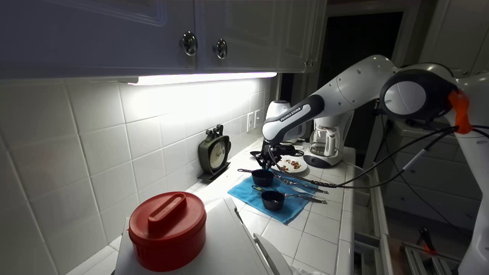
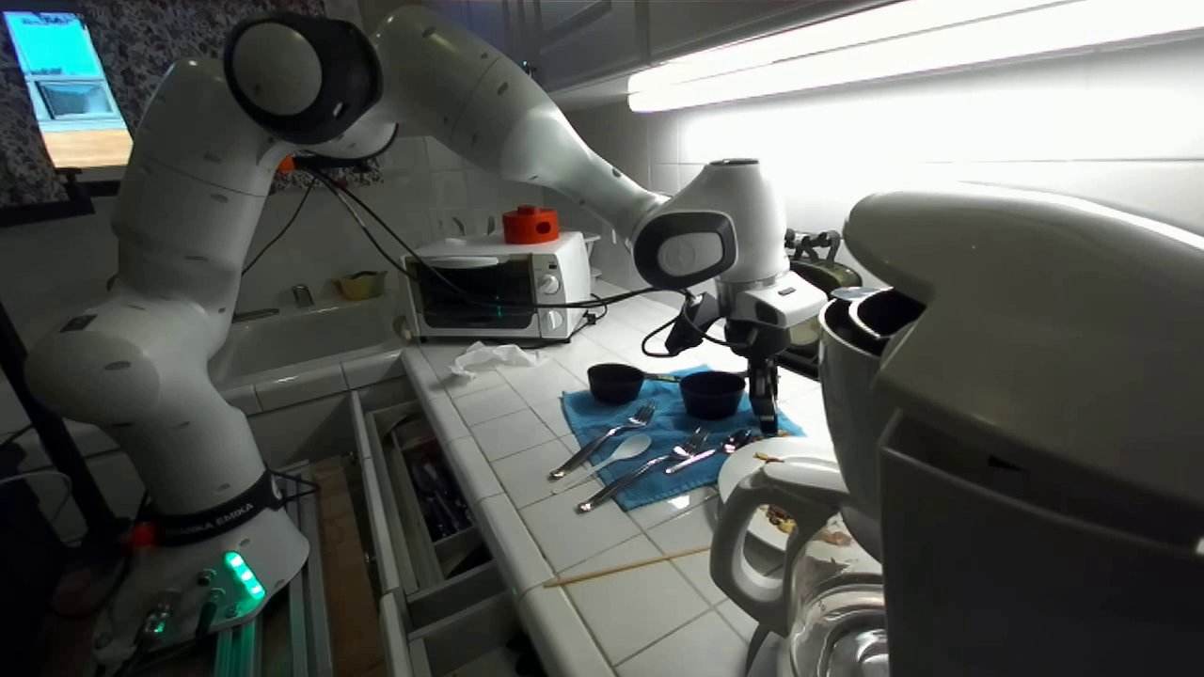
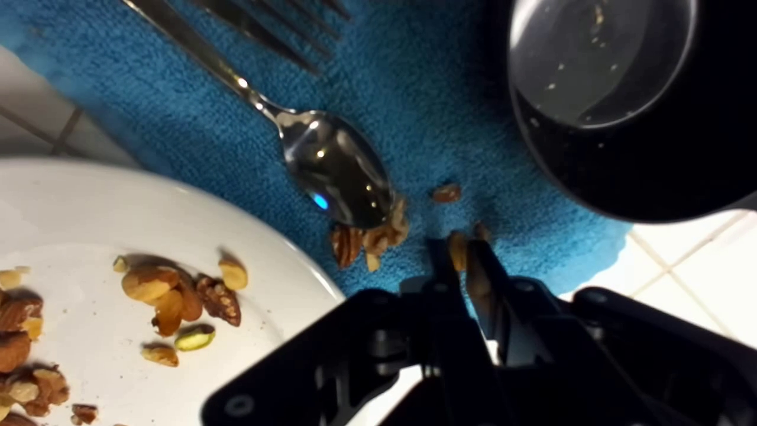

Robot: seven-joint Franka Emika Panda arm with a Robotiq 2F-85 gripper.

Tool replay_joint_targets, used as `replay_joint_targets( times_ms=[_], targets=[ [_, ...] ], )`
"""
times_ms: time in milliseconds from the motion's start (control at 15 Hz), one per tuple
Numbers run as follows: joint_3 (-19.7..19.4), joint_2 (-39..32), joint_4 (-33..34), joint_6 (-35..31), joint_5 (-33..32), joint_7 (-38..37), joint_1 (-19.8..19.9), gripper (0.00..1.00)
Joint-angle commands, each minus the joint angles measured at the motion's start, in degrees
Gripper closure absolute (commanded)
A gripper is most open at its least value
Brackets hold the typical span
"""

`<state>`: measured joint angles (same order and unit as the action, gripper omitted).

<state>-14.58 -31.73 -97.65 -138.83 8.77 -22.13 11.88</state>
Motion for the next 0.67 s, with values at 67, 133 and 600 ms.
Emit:
replay_joint_targets(
  times_ms=[67,133,600],
  targets=[
    [-0.1,0.7,-1.4,-0.8,-1.0,0.4,0.0,0.79],
    [-0.1,0.6,-1.3,-0.8,-1.0,0.4,0.0,0.75],
    [-0.2,0.4,-1.3,-0.7,-1.0,0.5,0.1,0.86]
  ],
)
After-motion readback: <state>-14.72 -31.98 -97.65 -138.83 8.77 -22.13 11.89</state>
